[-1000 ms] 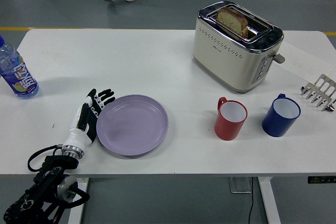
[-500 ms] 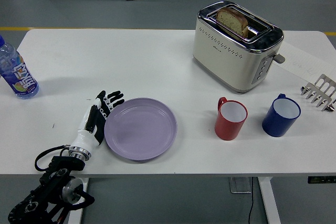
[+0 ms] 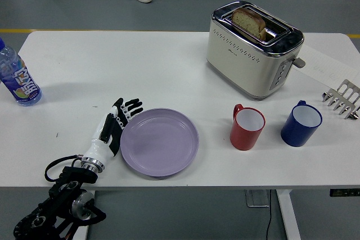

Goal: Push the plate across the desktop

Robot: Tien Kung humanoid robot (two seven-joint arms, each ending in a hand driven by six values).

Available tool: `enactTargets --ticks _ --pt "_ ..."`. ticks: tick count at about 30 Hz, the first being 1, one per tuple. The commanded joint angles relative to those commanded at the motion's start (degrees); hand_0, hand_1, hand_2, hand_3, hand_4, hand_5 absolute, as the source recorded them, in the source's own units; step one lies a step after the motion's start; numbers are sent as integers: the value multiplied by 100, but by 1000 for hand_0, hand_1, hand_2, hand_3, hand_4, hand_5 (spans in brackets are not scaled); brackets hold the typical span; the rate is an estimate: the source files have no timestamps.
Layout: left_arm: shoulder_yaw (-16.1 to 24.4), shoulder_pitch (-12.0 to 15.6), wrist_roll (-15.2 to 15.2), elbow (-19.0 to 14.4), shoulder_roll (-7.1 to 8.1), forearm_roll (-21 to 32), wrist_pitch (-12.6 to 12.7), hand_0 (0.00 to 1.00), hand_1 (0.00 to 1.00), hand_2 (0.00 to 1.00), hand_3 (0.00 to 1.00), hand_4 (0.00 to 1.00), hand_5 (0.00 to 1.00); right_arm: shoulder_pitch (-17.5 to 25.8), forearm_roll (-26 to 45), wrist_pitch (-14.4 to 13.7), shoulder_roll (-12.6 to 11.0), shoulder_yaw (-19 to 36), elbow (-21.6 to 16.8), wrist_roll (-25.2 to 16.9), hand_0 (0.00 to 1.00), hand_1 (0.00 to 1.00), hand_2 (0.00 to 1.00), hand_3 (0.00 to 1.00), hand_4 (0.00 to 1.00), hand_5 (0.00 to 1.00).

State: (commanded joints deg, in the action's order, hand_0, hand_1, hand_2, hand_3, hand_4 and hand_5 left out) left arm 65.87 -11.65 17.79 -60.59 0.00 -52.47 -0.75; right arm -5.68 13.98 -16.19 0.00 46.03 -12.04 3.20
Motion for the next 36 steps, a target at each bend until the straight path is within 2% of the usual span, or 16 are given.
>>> enactTargets --ticks 24,36 --pt "-460 -223 -1 6 0 156 -7 808 799 790 704 540 998 -35 -29 -1 0 27 0 -5 569 476 622 632 412 593" --pt "-373 -241 1 -19 0 156 19 805 797 790 702 540 998 -21 -21 -21 0 28 -5 -5 569 476 620 632 411 591"
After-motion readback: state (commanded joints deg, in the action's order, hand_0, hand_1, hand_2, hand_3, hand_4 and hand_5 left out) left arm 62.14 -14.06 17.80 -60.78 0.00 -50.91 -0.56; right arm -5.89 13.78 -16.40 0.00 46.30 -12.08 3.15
